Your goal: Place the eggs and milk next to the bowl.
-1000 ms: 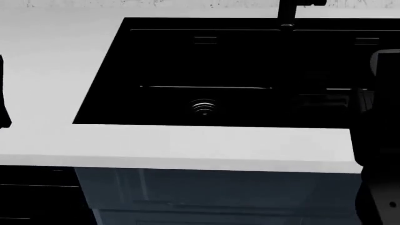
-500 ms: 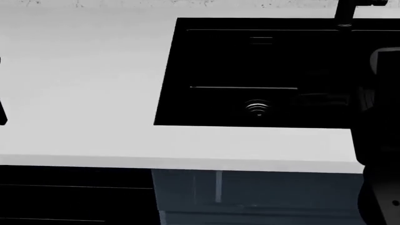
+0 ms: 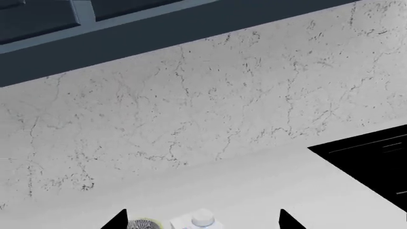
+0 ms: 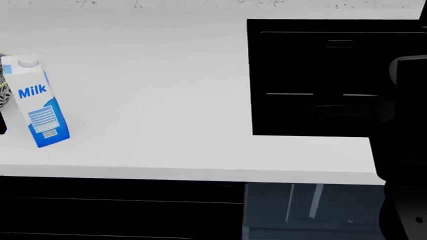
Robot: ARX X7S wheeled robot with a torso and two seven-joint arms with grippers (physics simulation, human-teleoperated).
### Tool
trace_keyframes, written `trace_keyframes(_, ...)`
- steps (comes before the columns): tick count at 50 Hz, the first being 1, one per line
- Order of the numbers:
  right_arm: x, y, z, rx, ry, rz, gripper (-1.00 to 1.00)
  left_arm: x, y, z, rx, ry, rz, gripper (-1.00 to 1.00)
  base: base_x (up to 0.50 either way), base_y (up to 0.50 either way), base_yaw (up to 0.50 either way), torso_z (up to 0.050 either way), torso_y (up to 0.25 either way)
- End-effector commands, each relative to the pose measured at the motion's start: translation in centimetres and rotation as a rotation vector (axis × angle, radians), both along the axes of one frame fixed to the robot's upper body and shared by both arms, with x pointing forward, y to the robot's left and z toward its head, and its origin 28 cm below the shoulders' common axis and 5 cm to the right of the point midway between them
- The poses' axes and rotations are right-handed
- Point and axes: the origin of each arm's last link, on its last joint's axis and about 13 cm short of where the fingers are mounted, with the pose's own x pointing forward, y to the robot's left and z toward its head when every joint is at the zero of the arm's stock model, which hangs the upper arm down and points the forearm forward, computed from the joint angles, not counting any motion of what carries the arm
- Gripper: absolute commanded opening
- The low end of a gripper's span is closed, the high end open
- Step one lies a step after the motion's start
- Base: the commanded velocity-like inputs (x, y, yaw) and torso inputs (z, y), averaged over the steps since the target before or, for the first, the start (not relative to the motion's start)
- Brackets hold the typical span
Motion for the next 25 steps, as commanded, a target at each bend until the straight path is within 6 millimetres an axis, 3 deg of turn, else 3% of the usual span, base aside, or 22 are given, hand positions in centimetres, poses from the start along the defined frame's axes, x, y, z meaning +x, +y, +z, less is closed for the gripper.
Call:
trace_keyframes(1,-0.11,-0.16,0.12,0.014,-0.009,0.003,1.0,0.14,0.5,0.18,-0.029,-0.016,-0.003,1.0,0.0,0.5,0.0,0.0,0.0)
trace_keyframes(25,-0.22,-0.2,0.13,0.017,-0.006,0.01,1.0,0.1,0.6,0.15,-0.006,-0.018,0.017,1.0,0.0,0.5,0.0,0.0,0.0)
